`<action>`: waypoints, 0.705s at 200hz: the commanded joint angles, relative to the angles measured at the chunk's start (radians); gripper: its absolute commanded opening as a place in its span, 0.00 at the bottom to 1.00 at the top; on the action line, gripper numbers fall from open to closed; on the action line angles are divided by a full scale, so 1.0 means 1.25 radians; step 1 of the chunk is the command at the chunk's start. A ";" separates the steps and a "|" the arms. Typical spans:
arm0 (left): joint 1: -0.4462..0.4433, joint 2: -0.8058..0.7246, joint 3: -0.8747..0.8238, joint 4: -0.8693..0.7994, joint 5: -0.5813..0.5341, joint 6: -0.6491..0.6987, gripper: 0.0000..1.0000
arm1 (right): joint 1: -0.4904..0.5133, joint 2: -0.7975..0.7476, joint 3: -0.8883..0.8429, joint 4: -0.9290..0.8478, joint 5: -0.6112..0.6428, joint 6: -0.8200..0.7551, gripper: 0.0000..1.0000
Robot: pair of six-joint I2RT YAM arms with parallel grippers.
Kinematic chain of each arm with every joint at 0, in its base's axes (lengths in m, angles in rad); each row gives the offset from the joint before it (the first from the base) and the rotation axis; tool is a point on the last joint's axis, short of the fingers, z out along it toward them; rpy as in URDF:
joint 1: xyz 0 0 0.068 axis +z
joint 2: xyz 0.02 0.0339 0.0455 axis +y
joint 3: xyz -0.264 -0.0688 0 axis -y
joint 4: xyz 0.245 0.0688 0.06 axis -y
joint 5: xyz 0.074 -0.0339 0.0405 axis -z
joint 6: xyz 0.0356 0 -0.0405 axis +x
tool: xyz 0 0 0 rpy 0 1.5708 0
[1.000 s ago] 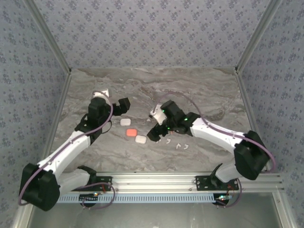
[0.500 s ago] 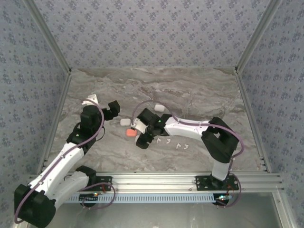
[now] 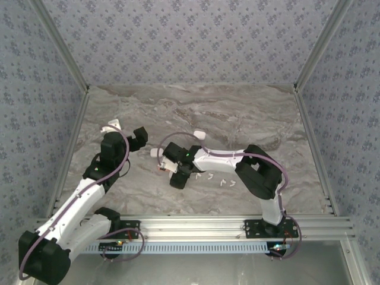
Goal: Insert the wireless bluetooth earbuds into the charging case
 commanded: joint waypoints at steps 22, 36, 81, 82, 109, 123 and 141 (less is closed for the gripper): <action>0.010 -0.015 0.008 0.009 -0.002 -0.022 0.99 | 0.001 0.041 0.036 -0.056 0.033 -0.008 0.72; 0.010 -0.015 0.010 0.010 -0.002 -0.022 0.99 | 0.002 0.045 0.036 -0.047 0.035 -0.005 0.70; 0.011 -0.015 0.016 0.001 -0.003 -0.020 0.99 | 0.005 0.053 0.035 -0.021 0.024 -0.006 0.60; 0.011 -0.015 0.015 0.000 -0.003 -0.021 0.99 | 0.004 0.052 0.034 -0.019 0.024 -0.005 0.60; 0.012 -0.011 0.041 -0.033 0.005 -0.015 0.99 | -0.012 0.003 0.009 0.008 0.013 0.006 0.49; 0.012 -0.009 0.060 -0.054 0.013 -0.005 0.99 | -0.020 -0.047 -0.012 0.022 0.012 0.007 0.45; 0.013 -0.007 0.082 -0.069 0.034 0.009 0.99 | -0.032 -0.127 -0.049 0.061 0.005 0.001 0.43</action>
